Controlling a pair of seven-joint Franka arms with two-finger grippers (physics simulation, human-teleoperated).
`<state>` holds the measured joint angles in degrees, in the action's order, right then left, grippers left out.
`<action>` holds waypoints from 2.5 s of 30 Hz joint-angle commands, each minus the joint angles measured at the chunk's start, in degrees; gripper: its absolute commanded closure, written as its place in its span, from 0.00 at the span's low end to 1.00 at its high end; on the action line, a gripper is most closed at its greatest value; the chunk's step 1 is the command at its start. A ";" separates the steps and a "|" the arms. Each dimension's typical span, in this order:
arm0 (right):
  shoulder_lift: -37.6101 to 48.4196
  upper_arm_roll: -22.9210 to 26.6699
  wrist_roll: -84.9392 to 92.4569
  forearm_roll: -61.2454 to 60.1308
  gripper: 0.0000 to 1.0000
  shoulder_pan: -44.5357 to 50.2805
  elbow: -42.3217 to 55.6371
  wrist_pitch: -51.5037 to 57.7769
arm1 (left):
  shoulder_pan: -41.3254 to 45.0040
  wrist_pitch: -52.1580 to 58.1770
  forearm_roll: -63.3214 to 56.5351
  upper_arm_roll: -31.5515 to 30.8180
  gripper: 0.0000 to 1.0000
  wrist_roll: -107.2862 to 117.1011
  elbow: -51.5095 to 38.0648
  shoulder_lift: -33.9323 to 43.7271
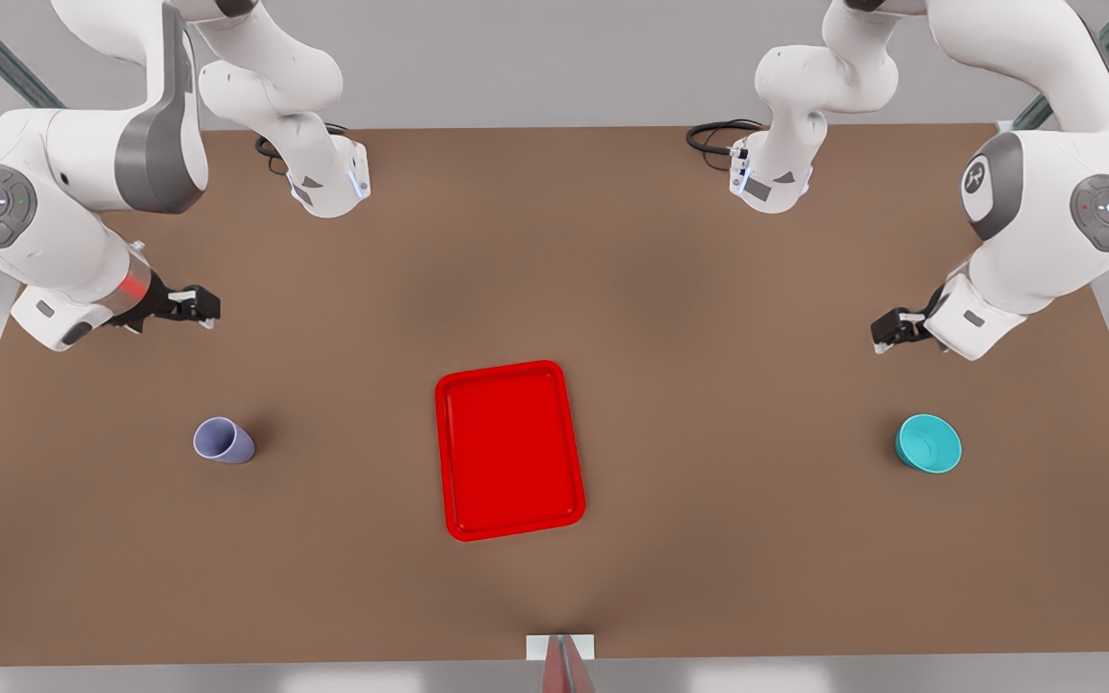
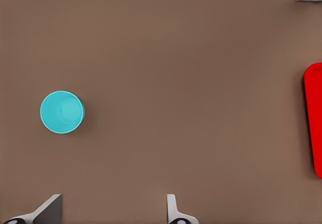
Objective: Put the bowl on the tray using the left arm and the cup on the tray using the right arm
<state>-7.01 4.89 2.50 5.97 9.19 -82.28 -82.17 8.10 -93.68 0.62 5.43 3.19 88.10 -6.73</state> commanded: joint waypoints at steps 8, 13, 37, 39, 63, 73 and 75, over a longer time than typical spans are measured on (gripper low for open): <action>-0.02 0.04 1.98 0.10 0.00 0.04 0.19 -0.54 | 0.16 -0.28 0.00 0.20 0.00 1.82 0.06 -0.48; -0.19 0.12 2.16 0.01 0.00 0.13 0.10 -0.45 | -2.56 -5.27 4.19 6.25 0.00 -14.14 0.06 -8.28; -0.90 0.12 2.16 0.19 0.00 1.89 0.01 -0.62 | -21.11 -29.54 21.18 8.37 0.00 -60.67 0.15 -36.95; -0.90 0.12 2.25 0.19 0.00 1.98 0.01 -0.62 | -21.55 -29.90 21.62 8.37 0.02 -60.58 0.15 -37.83; -11.09 2.15 1.72 0.19 0.00 1.36 -1.65 -5.63 | 24.50 -19.35 20.83 7.14 0.79 32.14 -11.71 -34.49; -14.78 7.51 6.99 -1.66 0.00 -0.84 -15.98 -26.72 | 26.62 -34.38 16.61 -0.24 0.79 53.67 -29.55 -49.25; -14.87 7.95 7.17 -2.27 0.00 -0.57 -17.39 -30.15 | 26.70 -37.62 16.61 -1.38 0.79 57.27 -31.32 -51.63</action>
<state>-22.14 12.64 6.08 4.42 8.51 -98.85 -103.02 34.76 -124.76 17.00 4.29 14.95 57.55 -57.55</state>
